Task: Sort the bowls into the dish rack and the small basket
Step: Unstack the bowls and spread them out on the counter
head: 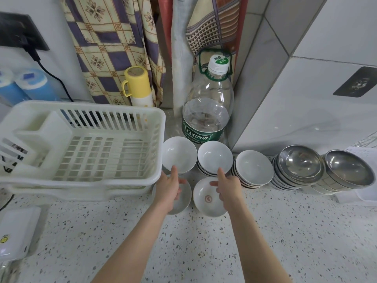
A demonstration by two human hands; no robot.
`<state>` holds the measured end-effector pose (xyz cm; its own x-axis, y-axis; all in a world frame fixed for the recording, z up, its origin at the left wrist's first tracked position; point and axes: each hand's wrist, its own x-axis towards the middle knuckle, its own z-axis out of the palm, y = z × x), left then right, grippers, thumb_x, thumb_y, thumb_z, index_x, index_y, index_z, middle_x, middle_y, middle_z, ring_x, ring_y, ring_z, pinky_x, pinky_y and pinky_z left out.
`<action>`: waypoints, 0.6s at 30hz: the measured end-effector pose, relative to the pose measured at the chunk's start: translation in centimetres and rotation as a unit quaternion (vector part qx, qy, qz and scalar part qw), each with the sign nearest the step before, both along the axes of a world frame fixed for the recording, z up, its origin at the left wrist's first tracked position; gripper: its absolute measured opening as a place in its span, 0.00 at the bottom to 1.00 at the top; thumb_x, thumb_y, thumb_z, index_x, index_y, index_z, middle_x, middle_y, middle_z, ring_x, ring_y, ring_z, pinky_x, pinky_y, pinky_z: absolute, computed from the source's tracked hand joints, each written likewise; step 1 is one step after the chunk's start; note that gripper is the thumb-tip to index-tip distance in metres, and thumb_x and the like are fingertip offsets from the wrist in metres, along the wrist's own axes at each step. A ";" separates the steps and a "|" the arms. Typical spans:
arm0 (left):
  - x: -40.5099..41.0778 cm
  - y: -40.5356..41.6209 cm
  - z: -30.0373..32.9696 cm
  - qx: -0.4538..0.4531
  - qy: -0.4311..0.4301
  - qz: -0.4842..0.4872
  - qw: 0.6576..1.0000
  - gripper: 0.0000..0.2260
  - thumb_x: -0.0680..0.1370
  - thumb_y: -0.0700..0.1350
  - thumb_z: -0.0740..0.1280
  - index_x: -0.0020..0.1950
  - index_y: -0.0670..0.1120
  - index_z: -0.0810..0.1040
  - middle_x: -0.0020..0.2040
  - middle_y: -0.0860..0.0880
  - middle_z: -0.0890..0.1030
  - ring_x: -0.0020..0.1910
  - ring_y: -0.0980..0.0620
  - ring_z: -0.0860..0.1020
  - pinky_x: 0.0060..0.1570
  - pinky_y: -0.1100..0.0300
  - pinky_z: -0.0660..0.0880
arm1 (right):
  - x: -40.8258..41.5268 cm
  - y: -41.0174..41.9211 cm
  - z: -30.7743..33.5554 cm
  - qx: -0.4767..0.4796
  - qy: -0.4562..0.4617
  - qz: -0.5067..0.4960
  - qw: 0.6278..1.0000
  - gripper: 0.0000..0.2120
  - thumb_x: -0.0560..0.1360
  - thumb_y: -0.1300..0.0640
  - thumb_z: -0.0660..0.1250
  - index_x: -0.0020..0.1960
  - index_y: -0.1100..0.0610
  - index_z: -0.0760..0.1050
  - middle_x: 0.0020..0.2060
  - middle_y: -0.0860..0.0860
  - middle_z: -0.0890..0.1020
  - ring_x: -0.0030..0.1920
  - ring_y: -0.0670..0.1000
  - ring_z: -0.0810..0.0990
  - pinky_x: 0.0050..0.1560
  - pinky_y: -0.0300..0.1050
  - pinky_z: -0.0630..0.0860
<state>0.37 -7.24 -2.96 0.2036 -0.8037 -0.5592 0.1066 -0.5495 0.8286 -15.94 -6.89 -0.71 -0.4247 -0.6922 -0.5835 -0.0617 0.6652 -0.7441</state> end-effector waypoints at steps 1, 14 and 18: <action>-0.1 -0.4 -0.1 -0.001 0.002 0.008 1.000 0.27 0.83 0.54 0.60 0.78 0.56 0.52 0.39 0.45 0.84 0.18 0.57 0.63 0.18 0.67 0.58 | 0.2 -0.4 -0.2 0.000 -0.007 -0.010 1.000 0.19 0.80 0.46 0.59 0.46 0.63 0.75 0.37 0.54 0.85 0.23 0.48 0.65 0.20 0.39 0.62; 0.0 -1.2 0.2 -0.001 0.015 0.028 0.999 0.13 0.83 0.40 0.56 0.48 0.58 0.68 0.38 0.45 0.86 0.19 0.56 0.61 0.18 0.67 0.60 | 1.3 -2.1 -1.1 0.004 0.020 -0.061 0.998 0.12 0.74 0.64 0.54 0.53 0.65 0.73 0.23 0.51 0.82 0.23 0.47 0.66 0.25 0.39 0.65; 0.0 -1.1 0.2 -0.005 0.023 0.032 0.999 0.12 0.82 0.40 0.57 0.46 0.58 0.68 0.33 0.49 0.86 0.18 0.57 0.60 0.18 0.68 0.60 | 1.7 -2.1 -1.1 -0.031 0.012 -0.080 0.996 0.11 0.73 0.65 0.54 0.48 0.64 0.74 0.23 0.49 0.82 0.24 0.48 0.68 0.26 0.40 0.64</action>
